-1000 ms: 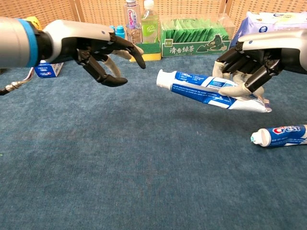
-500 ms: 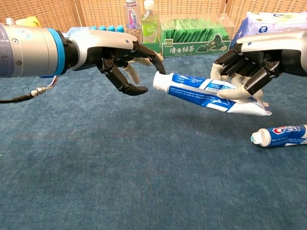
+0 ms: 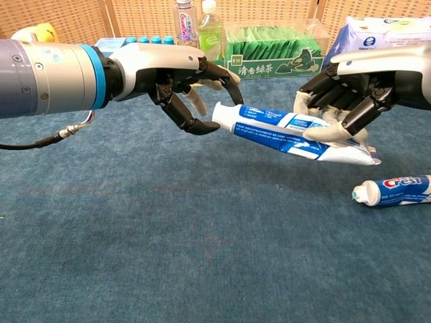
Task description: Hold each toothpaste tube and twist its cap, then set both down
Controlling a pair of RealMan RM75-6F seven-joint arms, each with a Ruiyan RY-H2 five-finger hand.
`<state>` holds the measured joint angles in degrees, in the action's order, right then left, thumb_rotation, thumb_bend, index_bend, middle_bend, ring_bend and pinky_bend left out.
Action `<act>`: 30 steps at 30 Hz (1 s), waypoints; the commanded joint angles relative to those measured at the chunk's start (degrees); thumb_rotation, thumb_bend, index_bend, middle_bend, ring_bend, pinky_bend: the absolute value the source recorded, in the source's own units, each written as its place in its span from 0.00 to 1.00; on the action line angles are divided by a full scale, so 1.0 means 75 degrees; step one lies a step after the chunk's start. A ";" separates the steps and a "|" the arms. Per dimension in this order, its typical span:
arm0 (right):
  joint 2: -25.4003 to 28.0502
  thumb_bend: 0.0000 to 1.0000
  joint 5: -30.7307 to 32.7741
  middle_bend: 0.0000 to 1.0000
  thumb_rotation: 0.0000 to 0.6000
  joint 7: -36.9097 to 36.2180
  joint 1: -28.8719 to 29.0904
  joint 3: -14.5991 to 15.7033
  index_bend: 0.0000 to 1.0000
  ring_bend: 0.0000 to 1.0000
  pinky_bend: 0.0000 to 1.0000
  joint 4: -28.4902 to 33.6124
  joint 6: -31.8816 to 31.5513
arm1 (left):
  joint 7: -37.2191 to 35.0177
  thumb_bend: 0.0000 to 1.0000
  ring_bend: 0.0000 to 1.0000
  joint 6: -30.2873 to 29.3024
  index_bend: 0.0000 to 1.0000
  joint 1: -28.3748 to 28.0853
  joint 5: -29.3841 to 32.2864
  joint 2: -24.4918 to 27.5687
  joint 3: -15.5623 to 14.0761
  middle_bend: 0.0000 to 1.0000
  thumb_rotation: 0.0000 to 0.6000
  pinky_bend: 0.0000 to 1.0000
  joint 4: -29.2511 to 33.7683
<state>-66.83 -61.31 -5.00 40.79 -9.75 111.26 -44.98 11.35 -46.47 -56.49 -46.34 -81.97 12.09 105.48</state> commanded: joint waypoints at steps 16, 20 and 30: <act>0.0086 0.56 0.0049 0.72 1.00 -0.0172 -0.0014 -0.0005 0.90 0.67 0.73 -0.0023 0.0041 | 0.0053 0.37 0.00 -0.0261 0.38 -0.0038 -0.0081 -0.0079 -0.0097 0.05 1.00 0.22 0.0006; 0.0079 0.56 0.0124 0.72 1.00 -0.0170 -0.0009 0.0004 0.90 0.68 0.73 -0.0067 0.0045 | 0.0049 0.37 0.00 -0.0288 0.40 -0.0040 -0.0098 -0.0096 -0.0107 0.06 1.00 0.22 -0.0003; 0.0060 0.56 0.0340 0.73 1.00 -0.0059 0.0011 -0.0005 0.90 0.68 0.73 -0.0146 -0.0040 | 0.0036 0.37 0.00 -0.0335 0.45 -0.0033 -0.0110 -0.0117 -0.0125 0.06 1.00 0.22 -0.0031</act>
<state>-66.35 -58.84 -5.50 40.84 -9.78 110.18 -45.23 11.62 -48.98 -56.74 -47.16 -82.84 11.15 105.25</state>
